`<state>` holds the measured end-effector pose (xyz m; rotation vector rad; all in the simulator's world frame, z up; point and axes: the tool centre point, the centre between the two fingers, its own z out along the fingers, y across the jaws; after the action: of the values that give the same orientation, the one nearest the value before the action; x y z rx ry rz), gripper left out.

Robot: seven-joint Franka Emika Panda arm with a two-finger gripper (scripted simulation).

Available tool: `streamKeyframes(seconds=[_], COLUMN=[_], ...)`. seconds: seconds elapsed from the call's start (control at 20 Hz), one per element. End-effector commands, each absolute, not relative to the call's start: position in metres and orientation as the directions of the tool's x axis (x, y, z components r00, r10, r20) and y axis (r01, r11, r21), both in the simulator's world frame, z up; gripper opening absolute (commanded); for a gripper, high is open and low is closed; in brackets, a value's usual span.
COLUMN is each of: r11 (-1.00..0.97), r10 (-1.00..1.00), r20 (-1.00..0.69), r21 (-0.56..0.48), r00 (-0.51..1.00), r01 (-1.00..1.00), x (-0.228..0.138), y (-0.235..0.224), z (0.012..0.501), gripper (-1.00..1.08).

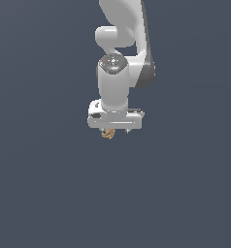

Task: Pick up the object and move it to a goal position.

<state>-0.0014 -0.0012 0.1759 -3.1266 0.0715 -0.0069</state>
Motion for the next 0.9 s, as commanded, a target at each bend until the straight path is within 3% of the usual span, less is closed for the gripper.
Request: streamKeyframes(seconds=[0.0, 0.4, 0.85], r11=[-0.999, -0.999, -0.997], r10=[-0.046, -0.052, -0.077], r20=[0.004, 0.002, 0.002], r21=[-0.014, 0.001, 0.0], r00=[0.999, 0.999, 0.997], r01=[-0.046, -0.052, -0.077], x=[-0.001, -0.001, -0.008], y=[-0.001, -0.029, -0.029], z=[0.176, 0.185, 0.175], gripper=[1.0, 1.0, 1.0])
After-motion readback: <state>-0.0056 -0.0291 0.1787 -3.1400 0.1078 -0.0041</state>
